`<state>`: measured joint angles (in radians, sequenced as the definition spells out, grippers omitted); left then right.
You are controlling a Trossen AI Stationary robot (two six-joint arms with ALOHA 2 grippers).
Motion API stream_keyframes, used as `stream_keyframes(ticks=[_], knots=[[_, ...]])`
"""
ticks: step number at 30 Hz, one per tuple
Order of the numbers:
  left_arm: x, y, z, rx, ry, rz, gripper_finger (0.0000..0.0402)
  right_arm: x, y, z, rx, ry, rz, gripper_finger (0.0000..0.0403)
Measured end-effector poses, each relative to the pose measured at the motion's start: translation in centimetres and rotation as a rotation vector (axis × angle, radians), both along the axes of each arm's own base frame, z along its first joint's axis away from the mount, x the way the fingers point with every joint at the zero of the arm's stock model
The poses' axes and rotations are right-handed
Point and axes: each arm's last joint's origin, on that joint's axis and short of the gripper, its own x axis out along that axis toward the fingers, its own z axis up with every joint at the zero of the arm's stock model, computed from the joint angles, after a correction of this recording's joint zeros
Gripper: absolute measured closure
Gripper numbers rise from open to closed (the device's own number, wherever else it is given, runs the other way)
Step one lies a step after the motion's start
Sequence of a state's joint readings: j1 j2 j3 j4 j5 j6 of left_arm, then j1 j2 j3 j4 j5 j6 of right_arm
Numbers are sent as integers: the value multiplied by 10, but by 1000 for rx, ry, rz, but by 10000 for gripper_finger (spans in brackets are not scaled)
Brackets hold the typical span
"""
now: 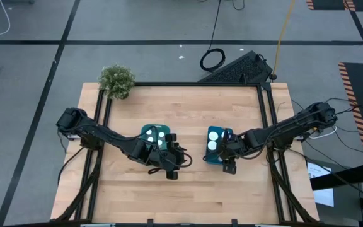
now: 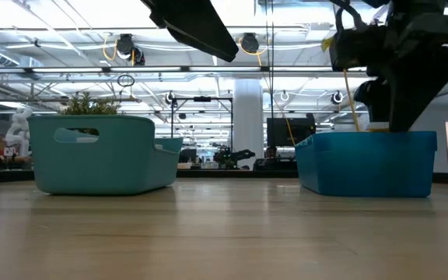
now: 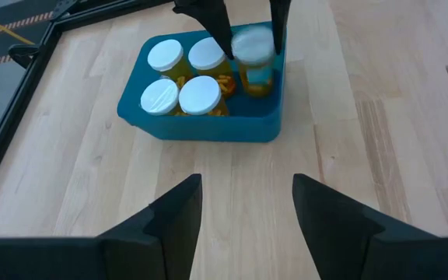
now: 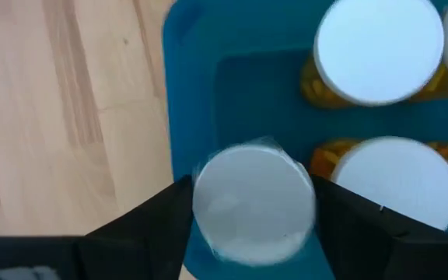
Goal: Pick and place medicine bottles into bin by pill shape (circle, oval)
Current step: Put the large orange pill bottle into the blue bin, then return to Home Position
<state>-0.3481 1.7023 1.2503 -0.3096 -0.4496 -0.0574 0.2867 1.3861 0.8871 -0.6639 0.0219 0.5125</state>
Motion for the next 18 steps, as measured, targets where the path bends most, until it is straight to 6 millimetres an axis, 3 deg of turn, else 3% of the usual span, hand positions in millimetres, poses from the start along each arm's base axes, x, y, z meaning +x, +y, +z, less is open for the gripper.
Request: stream_keyframes(ticks=[9,18], knots=[[0,0,0,0,0,0,199,2,1,4,5,-48,16,126],[-6,4,14,60,-34,23,199,-13,-8,39,-110,-246,-1,138]])
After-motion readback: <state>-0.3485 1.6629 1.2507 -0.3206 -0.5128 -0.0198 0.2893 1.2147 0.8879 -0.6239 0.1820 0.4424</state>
